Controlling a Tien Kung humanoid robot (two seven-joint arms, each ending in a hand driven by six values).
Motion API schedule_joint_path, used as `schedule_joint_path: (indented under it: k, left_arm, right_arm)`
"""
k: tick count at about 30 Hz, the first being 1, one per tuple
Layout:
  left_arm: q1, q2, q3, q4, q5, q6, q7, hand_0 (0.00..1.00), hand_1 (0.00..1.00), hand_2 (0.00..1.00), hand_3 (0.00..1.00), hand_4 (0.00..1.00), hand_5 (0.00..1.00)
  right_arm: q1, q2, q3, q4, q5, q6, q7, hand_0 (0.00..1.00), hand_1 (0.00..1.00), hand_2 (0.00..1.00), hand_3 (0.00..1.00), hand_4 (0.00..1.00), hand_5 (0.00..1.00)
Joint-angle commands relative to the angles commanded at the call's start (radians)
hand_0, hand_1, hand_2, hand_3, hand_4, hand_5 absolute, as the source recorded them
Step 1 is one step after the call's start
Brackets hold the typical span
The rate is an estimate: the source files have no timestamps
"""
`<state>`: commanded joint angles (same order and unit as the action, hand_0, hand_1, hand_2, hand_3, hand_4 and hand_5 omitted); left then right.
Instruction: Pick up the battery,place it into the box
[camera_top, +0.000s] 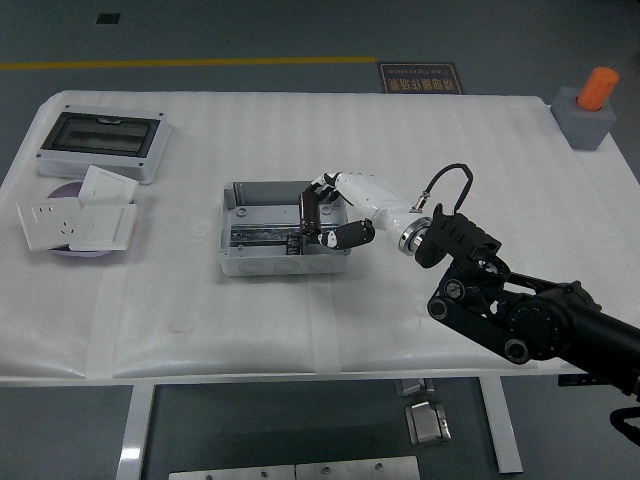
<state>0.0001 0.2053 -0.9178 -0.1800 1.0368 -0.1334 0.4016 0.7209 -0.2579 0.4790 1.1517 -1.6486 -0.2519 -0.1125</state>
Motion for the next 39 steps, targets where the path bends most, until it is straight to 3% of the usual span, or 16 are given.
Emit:
schedule_joint_path:
  k: [10,15,23,28,33,39]
  left_arm:
    - [0.002,-0.001,0.006,0.0,-0.006,-0.002,0.001,0.617,0.635,0.484,0.526,0.534,0.161]
    - [0.002,-0.001,0.007,0.0,-0.008,-0.002,0.0,0.617,0.635,0.484,0.526,0.534,0.161]
    - [0.011,-0.007,0.006,0.0,-0.008,-0.002,0.003,0.618,0.632,0.483,0.525,0.531,0.147]
    - [0.014,-0.006,0.007,0.0,-0.009,-0.002,0.004,0.618,0.629,0.483,0.524,0.532,0.13]
    - [0.016,0.0,0.006,0.0,-0.008,-0.003,0.006,0.618,0.629,0.483,0.524,0.532,0.13]
    - [0.016,0.004,0.005,0.0,-0.003,-0.005,0.01,0.618,0.629,0.482,0.523,0.534,0.128]
  right_arm:
    - [-0.007,-0.013,0.015,-0.008,0.008,-0.009,0.0,0.998,0.998,0.998,0.998,0.998,0.654]
    - [-0.028,-0.041,0.064,0.012,0.02,-0.015,0.007,0.998,0.998,0.998,0.998,0.998,0.654]
    - [-0.131,-0.162,0.249,0.115,-0.006,-0.035,0.02,0.998,0.998,0.998,0.998,0.998,0.664]
    - [-0.214,-0.212,0.374,0.181,-0.009,-0.06,0.043,0.998,0.998,0.998,0.998,0.998,0.668]
    - [-0.314,-0.239,0.52,0.218,0.046,-0.083,0.088,0.998,0.998,0.998,0.998,0.998,0.668]
    - [-0.408,-0.24,0.668,0.223,0.132,-0.087,0.127,0.998,0.984,0.978,0.998,0.998,0.665]
